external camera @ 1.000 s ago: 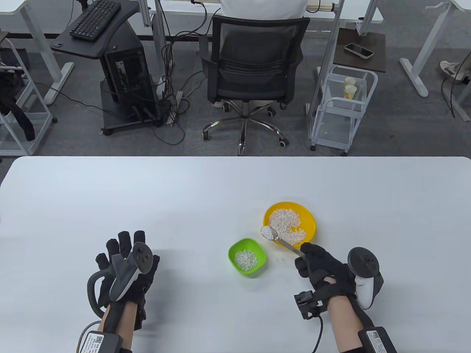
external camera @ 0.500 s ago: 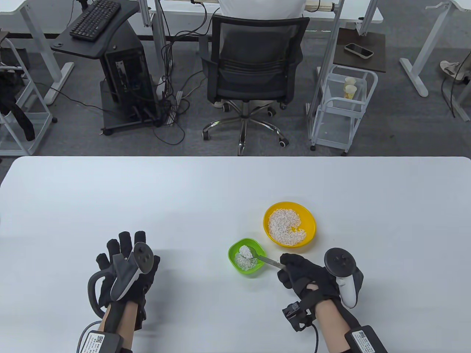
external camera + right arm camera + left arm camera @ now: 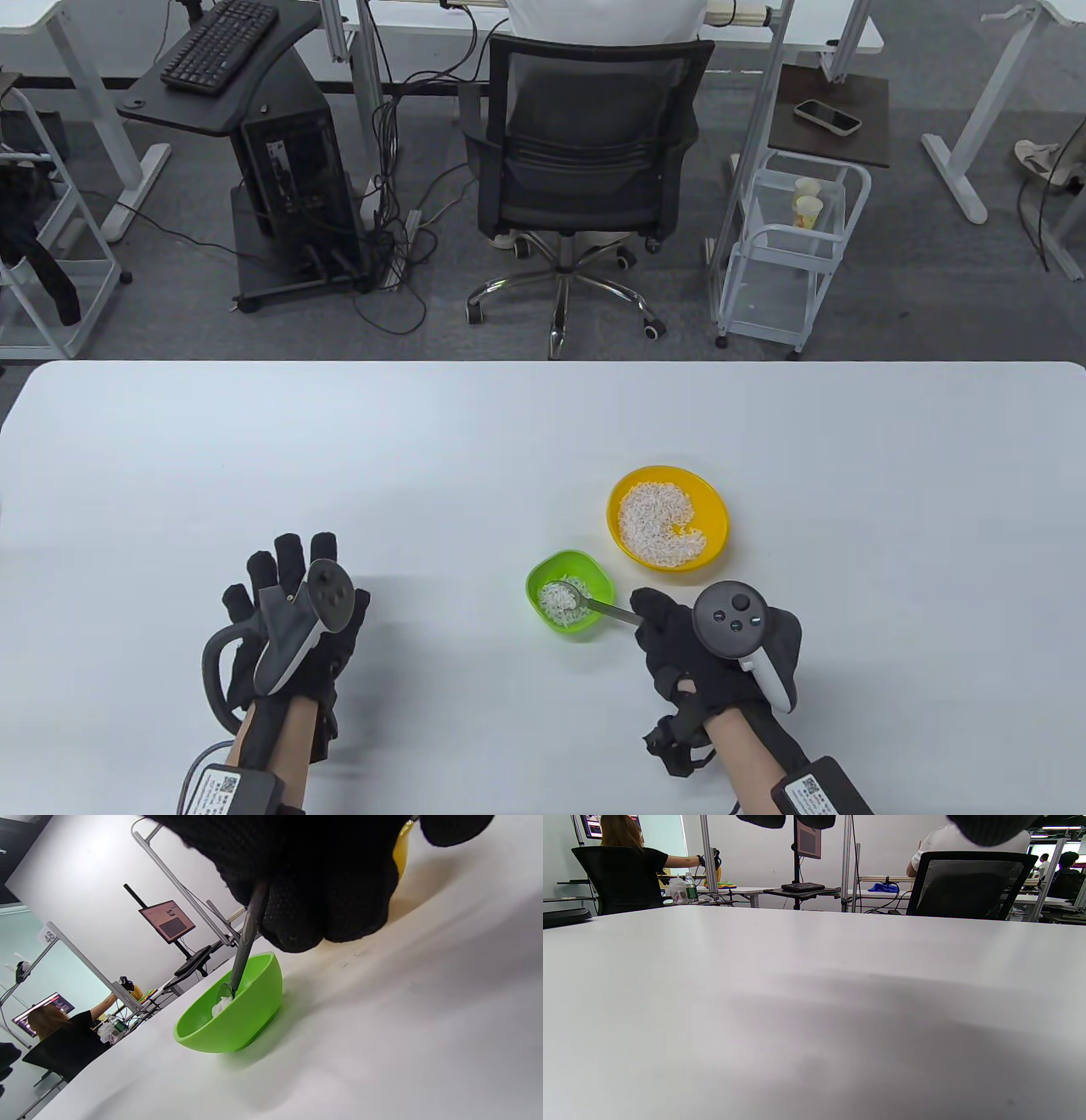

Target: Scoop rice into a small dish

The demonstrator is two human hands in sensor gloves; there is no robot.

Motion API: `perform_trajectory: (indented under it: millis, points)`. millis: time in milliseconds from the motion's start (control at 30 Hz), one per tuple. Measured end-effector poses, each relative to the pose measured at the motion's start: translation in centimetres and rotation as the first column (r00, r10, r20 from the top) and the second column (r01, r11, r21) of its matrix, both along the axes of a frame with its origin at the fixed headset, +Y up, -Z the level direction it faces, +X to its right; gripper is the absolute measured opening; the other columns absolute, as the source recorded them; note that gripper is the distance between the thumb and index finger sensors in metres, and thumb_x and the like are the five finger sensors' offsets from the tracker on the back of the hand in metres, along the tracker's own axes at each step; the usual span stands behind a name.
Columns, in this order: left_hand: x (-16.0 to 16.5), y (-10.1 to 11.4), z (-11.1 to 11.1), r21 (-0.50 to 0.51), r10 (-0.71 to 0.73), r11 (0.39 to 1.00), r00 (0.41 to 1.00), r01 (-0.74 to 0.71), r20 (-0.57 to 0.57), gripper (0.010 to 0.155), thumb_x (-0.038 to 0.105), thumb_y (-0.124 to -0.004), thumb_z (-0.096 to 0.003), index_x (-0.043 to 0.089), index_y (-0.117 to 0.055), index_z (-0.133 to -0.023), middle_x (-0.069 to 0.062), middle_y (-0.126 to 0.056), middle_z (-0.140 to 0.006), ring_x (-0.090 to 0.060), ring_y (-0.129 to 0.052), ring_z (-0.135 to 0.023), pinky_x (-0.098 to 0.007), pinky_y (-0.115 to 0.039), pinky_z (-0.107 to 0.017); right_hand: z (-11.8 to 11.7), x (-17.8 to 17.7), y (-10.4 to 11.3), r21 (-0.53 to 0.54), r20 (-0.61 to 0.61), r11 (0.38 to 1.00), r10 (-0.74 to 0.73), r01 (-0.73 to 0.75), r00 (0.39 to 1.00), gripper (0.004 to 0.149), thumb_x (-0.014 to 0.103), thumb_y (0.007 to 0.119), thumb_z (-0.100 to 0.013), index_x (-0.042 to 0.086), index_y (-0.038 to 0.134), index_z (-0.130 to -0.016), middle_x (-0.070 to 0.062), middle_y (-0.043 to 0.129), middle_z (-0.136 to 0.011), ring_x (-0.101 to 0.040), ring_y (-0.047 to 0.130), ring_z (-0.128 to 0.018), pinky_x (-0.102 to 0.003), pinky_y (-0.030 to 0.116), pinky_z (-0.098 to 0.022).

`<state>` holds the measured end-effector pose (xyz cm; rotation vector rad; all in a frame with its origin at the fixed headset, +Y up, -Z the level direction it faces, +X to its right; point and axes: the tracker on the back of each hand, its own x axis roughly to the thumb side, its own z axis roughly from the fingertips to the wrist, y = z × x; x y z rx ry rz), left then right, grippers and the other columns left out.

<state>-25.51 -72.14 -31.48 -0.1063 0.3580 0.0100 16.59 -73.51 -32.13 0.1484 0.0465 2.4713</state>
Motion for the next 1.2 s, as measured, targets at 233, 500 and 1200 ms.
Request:
perform_trajectory:
  millis: [233,500,1200]
  points:
    - [0.0,0.0,0.0,-0.003,-0.004,1.000,1.000,0.004,0.000,0.075,0.067,-0.062,-0.0473,0.045,-0.026,-0.110,0.006,-0.030,-0.128,-0.029,-0.035,-0.120,-0.061,-0.036,-0.084,1.0,-0.8,1.9,0.294,-0.008,0.907,0.317,-0.300,0.948,0.043,0.017,0.070,-0.054,0.017,0.078,-0.096,-0.012,0.099,-0.073,-0.043,0.091,-0.068,-0.078,0.047,-0.064]
    - [0.0,0.0,0.1,-0.008,-0.001,1.000,1.000,0.001,-0.001,0.075,0.067,-0.062,-0.0474,0.045,-0.026,-0.110,0.006,-0.030,-0.128,-0.029,-0.035,-0.119,-0.061,-0.036,-0.084,2.4,-1.8,3.3,0.562,0.037,0.666,0.573,-0.491,0.819,0.043,0.019,0.069,-0.053,0.022,0.076,-0.096,-0.007,0.099,-0.075,-0.039,0.091,-0.072,-0.076,0.050,-0.066]
    - [0.4,-0.5,0.0,-0.025,-0.022,0.999,1.000,0.022,0.000,0.075,0.066,-0.062,-0.0474,0.045,-0.027,-0.110,0.006,-0.030,-0.128,-0.029,-0.035,-0.119,-0.061,-0.036,-0.084,-2.5,3.2,0.2,0.203,0.397,0.728,0.551,-0.655,0.734,0.044,0.018,0.067,-0.056,0.015,0.071,-0.100,-0.012,0.096,-0.075,-0.041,0.091,-0.066,-0.076,0.048,-0.067]
